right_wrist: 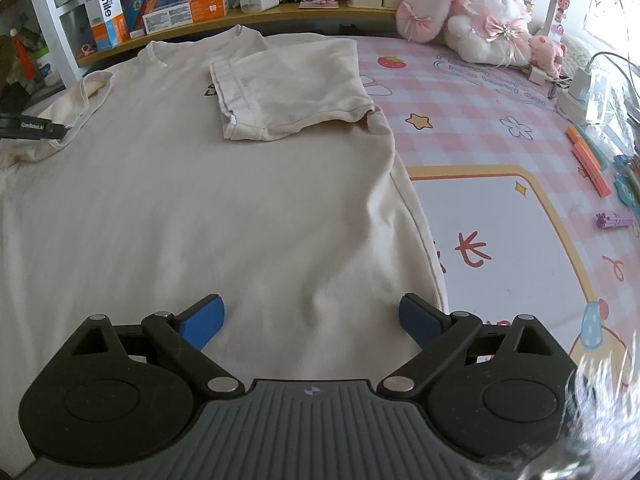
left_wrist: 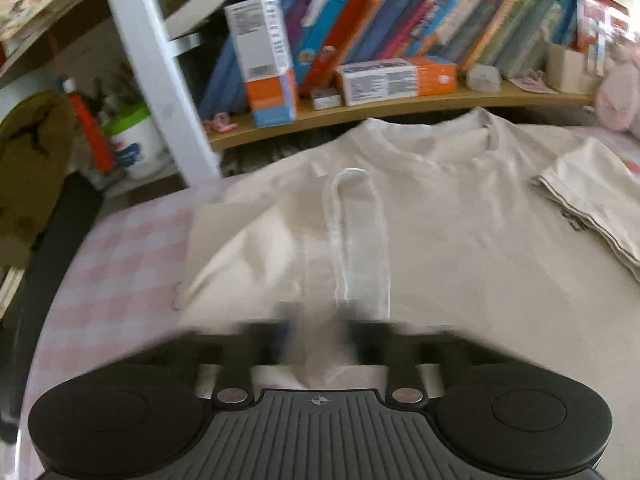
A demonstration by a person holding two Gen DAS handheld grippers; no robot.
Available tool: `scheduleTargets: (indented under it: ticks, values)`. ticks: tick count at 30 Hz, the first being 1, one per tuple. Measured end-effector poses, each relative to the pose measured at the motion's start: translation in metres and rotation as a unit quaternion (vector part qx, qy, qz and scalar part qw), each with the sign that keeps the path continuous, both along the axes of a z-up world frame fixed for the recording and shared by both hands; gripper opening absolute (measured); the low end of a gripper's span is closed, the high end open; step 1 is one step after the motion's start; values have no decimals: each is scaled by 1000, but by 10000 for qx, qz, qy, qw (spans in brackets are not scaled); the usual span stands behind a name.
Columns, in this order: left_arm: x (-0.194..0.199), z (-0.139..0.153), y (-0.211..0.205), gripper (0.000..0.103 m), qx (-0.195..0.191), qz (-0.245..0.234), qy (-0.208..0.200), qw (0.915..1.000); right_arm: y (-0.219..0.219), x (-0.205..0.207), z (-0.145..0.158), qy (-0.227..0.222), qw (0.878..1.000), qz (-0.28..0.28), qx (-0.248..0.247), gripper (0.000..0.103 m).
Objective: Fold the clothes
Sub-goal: 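Open and regrip the folded side edge with the left tool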
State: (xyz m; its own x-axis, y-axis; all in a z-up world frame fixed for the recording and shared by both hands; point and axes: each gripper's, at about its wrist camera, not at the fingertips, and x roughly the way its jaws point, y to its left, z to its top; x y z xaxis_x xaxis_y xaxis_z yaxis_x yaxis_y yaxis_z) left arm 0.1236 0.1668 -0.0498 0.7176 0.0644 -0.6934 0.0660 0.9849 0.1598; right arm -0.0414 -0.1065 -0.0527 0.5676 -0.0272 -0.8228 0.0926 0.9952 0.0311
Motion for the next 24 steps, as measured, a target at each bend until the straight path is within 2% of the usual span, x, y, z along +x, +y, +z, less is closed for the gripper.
scheduleTargets:
  ticks: [2,3,4,6,8,9,10,11,13,14,16,18,20,24]
  values:
    - [-19,19,3,2,-464,136,-448,9978,-1,-1,0,-7,10000,24,6,95]
    - [-26,21,1,3,-522,82,-422,9977,-2,-1,0,-13,10000,37,9,95]
    - [-32,21,-1,9,-570,26,-368,9977,-2,-1,0,-22,10000,49,10,95]
    - [-33,5,-3,11,-559,-121,68,9983,-3,-1,-1,-27,10000,57,7,96]
    - [-31,-6,0,16,-725,-148,531,9958,-3,-1,-1,-23,10000,67,1,96]
    - [-33,-3,4,28,-925,-219,518,9941,-3,-1,-1,-20,10000,76,-3,96]
    - [-36,0,8,44,-1143,-299,496,9918,-3,-1,-1,-17,10000,84,-8,96]
    - [-39,7,14,49,-1450,-426,401,9877,-3,-1,-1,-15,10000,95,-12,96]
    - [-41,21,29,51,-1869,-541,0,9809,-3,-1,-1,-8,9999,113,-22,96]
    - [-36,27,39,50,-1923,-322,-208,9806,-3,-1,-1,-4,9999,116,-26,96]
    - [-18,34,59,46,-1982,227,-439,9789,-3,-1,-1,0,9999,119,-51,97]
    - [10,32,68,46,-1986,345,-425,9786,-1,0,-2,2,9999,129,-95,99]
    - [38,27,61,46,-1823,260,-319,9824,1,2,-3,3,9999,105,-105,101]
    - [76,16,10,45,-1238,-354,-211,9914,3,3,-2,33,9999,78,-111,101]
